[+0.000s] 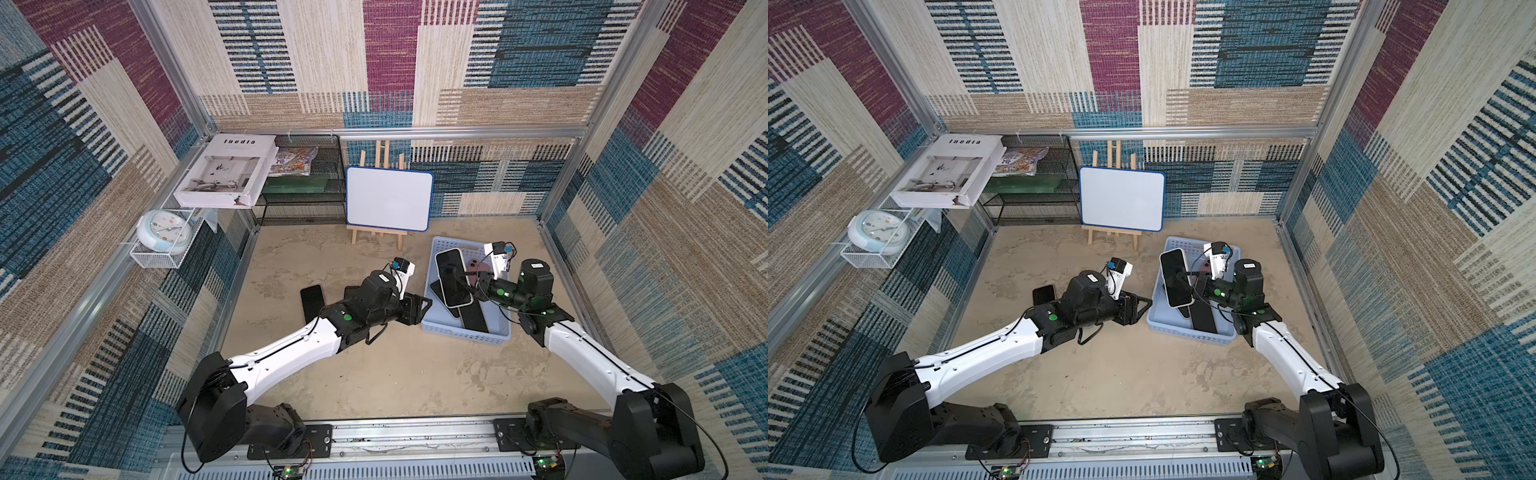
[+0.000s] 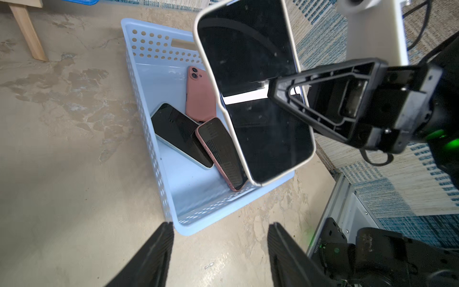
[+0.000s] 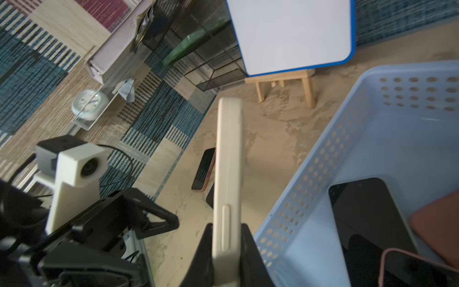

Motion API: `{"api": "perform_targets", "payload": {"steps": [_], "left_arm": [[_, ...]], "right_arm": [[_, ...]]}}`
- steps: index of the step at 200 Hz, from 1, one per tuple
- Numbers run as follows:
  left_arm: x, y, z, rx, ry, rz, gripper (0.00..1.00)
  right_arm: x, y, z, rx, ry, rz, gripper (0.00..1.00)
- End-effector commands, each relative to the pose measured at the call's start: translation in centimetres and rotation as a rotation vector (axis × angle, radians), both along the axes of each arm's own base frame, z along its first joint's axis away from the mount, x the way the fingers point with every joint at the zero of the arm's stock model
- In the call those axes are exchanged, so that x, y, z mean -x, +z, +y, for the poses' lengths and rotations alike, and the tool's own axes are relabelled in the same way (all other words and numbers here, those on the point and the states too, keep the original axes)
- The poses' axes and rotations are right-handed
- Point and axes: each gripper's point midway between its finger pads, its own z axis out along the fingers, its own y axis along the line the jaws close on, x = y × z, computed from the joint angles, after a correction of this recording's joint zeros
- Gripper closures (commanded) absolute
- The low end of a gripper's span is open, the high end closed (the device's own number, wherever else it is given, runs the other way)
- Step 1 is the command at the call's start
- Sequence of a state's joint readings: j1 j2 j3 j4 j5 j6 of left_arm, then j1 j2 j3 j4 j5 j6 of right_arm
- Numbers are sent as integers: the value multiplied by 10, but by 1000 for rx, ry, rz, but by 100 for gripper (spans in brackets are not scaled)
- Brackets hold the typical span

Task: Take the phone out of the storage box
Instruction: Pick up the phone from the storage box.

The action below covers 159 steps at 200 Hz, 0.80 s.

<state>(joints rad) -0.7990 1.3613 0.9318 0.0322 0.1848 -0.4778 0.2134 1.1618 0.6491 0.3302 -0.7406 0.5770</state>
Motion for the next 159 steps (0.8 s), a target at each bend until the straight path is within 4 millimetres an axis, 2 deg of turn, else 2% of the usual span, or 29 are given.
{"api": "perform_targets", "payload": {"steps": [1, 42, 110, 135, 140, 159], "left_arm": [[5, 28, -15, 168, -59, -47, 35], [21, 38, -32, 266, -184, -32, 35], [43, 59, -42, 388, -321, -58, 50], [47, 66, -43, 410, -342, -73, 56], [53, 67, -44, 417, -375, -67, 57], [56, 68, -44, 426, -388, -68, 70]], "right_arm": [[26, 24, 17, -70, 161, -81, 100], [47, 35, 29, -147, 252, -80, 100], [64, 58, 39, -225, 317, -102, 100], [66, 63, 40, -238, 327, -108, 100], [67, 64, 40, -242, 332, -108, 100], [69, 64, 41, -251, 341, -104, 100]]}}
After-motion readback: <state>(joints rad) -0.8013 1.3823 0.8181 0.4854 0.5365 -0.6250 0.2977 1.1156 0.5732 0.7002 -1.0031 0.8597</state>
